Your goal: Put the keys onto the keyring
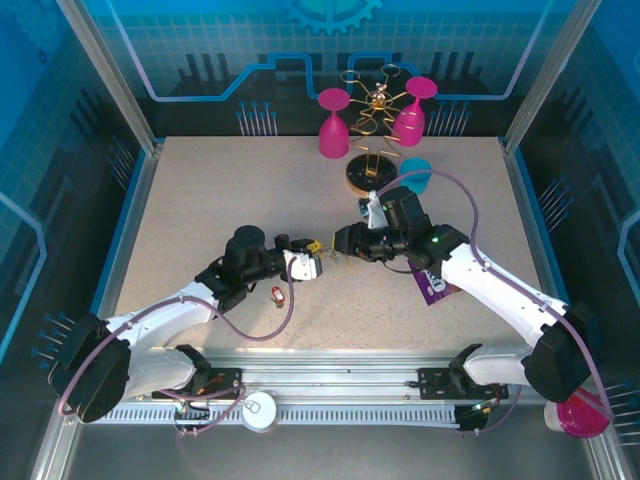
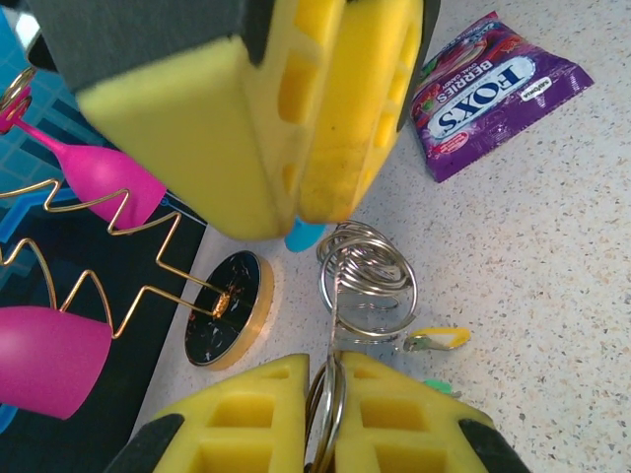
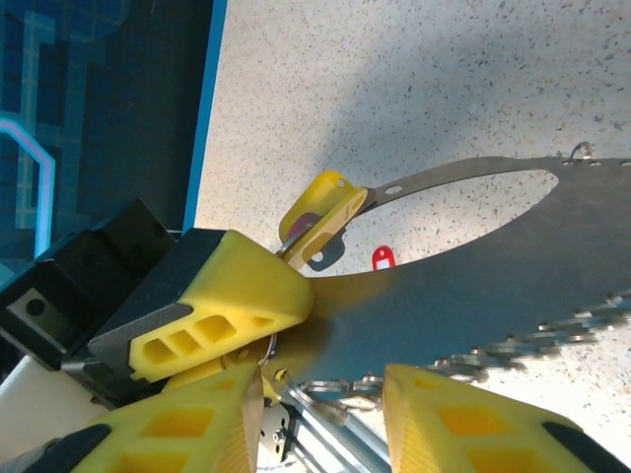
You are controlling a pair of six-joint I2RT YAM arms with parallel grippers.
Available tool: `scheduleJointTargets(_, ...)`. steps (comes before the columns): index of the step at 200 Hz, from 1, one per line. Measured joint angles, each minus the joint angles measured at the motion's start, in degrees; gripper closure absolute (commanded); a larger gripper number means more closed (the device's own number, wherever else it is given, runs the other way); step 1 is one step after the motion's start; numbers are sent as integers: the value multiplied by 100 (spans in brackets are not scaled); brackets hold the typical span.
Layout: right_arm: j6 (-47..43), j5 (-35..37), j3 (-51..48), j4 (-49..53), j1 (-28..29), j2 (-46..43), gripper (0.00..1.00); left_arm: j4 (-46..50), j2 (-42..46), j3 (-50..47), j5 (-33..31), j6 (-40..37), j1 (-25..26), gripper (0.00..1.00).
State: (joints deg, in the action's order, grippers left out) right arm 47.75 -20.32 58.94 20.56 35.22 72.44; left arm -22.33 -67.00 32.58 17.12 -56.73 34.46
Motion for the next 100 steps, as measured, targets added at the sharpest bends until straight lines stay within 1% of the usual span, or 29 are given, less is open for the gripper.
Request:
scheduleJointTargets(23,-625,184,-13,46,0,-413,61,17,4,0,-138,197,35,100)
scheduleJointTargets(42,-1115,79,-11,39,0,-643,64,68,35,0,-190,442,61,100)
scheduleJointTargets(67,-1508,-179,-7,48,-2,-474,66,201,76,26,-192,822,66,100)
scheduleJointTargets(100,-1733,-332,-7,151,-2,-247,66,345,76,107,-192,1486,66,100)
